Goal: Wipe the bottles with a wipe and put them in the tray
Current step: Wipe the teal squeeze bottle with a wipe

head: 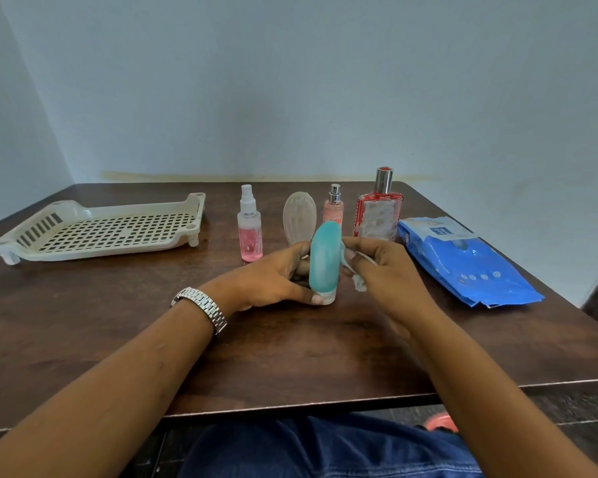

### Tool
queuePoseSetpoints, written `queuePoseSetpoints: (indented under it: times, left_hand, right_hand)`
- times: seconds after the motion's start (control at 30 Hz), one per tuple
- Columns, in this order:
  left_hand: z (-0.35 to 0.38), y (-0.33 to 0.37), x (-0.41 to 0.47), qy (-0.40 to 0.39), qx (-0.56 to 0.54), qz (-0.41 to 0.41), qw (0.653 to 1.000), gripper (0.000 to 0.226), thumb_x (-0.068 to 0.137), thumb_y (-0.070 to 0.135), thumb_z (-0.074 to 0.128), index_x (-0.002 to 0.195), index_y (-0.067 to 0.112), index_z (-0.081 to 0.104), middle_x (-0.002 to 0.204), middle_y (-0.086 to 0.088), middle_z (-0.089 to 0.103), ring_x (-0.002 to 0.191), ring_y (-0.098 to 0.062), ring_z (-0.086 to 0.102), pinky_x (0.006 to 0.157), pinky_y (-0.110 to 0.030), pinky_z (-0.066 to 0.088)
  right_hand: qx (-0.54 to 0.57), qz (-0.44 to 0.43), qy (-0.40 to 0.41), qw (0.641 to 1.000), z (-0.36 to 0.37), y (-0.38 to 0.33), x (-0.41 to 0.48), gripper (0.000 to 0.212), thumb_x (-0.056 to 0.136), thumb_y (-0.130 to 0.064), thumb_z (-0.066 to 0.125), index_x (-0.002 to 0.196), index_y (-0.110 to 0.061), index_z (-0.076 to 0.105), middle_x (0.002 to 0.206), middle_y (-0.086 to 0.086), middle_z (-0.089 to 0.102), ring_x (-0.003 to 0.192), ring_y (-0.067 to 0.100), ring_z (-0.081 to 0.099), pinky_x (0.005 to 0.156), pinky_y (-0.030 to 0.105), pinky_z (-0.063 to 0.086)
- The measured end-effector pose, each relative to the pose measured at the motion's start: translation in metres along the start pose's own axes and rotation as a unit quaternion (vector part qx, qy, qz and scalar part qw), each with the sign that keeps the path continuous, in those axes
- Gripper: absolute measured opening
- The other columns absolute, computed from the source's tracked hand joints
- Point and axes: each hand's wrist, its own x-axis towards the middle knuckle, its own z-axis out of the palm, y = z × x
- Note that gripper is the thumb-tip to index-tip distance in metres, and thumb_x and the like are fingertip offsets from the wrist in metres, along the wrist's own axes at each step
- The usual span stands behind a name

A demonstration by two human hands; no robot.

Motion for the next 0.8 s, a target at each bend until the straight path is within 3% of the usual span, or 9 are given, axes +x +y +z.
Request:
queuePoseSetpoints:
  times: [0.07,0.17,0.3,0.5,0.6,0.67,0.8]
  left_hand:
    - [-0.001,0.001,0.000,-0.004,-0.004,0.000,1.000,0.079,0.080,-0.005,0.069,0.143,0.023,0.029,0.111,0.006,0.069,0.112,-0.009,0.062,0.104,-0.033,0.045]
    - [-0.002,0.000,0.000,-0.007,-0.032,0.006,0.999,0.075,0.081,-0.009,0.066,0.139,0.026,0.032,0.117,-0.003,0.068,0.113,-0.014,0.063,0.101,-0.032,0.047]
    - [-0.005,-0.001,-0.002,0.003,-0.121,0.010,0.993,0.059,0.082,-0.011,0.060,0.128,0.020,0.040,0.115,-0.005,0.069,0.111,-0.016,0.064,0.094,-0.026,0.050]
    - [-0.001,-0.002,-0.001,0.027,-0.257,0.021,0.966,0.063,0.079,-0.001,0.064,0.134,0.016,0.038,0.125,-0.012,0.064,0.117,-0.020,0.059,0.103,-0.030,0.045]
    - [0.006,0.000,0.002,0.036,-0.296,0.025,0.954,0.067,0.081,-0.002,0.063,0.138,0.012,0.032,0.116,-0.009,0.068,0.109,-0.018,0.063,0.096,-0.027,0.050]
    - [0.012,0.003,0.002,0.037,-0.322,0.025,0.946,0.056,0.088,-0.005,0.056,0.136,0.015,0.034,0.115,-0.009,0.067,0.105,-0.018,0.065,0.089,-0.026,0.054]
    - [0.024,0.008,0.004,0.038,-0.359,0.014,0.933,0.043,0.093,-0.010,0.041,0.127,0.017,0.043,0.127,-0.014,0.058,0.105,-0.024,0.063,0.083,-0.033,0.057]
  right_hand:
    - [-0.020,-0.003,0.005,1.000,-0.001,0.000,0.000,0.025,0.095,-0.015,0.052,0.113,-0.021,0.067,0.102,-0.007,0.068,0.085,0.001,0.060,0.077,0.023,0.048]
    - [-0.029,-0.006,0.007,1.000,-0.001,0.000,-0.001,0.025,0.094,-0.014,0.053,0.112,-0.020,0.068,0.104,-0.008,0.070,0.094,0.003,0.065,0.082,0.024,0.052]
    - [0.021,0.018,0.034,0.999,-0.002,0.002,0.000,0.023,0.092,-0.010,0.055,0.110,-0.017,0.067,0.100,-0.005,0.071,0.086,0.003,0.067,0.072,0.018,0.054]
    - [0.011,-0.013,0.077,0.997,0.000,0.003,-0.005,0.015,0.086,-0.011,0.064,0.098,-0.019,0.067,0.088,-0.006,0.071,0.079,0.006,0.068,0.068,0.020,0.055]
    - [-0.017,-0.031,0.081,0.996,-0.006,0.001,-0.007,0.013,0.085,-0.014,0.066,0.092,-0.025,0.066,0.085,-0.011,0.070,0.076,-0.002,0.066,0.065,0.014,0.053]
    - [-0.032,-0.037,0.079,0.996,-0.011,0.000,-0.009,0.015,0.084,-0.016,0.067,0.088,-0.030,0.066,0.084,-0.015,0.069,0.076,-0.007,0.064,0.063,0.010,0.051]
    - [-0.080,-0.035,0.091,0.992,-0.018,0.003,-0.013,0.011,0.082,-0.023,0.069,0.089,-0.031,0.069,0.085,-0.017,0.068,0.079,-0.009,0.061,0.064,0.010,0.049]
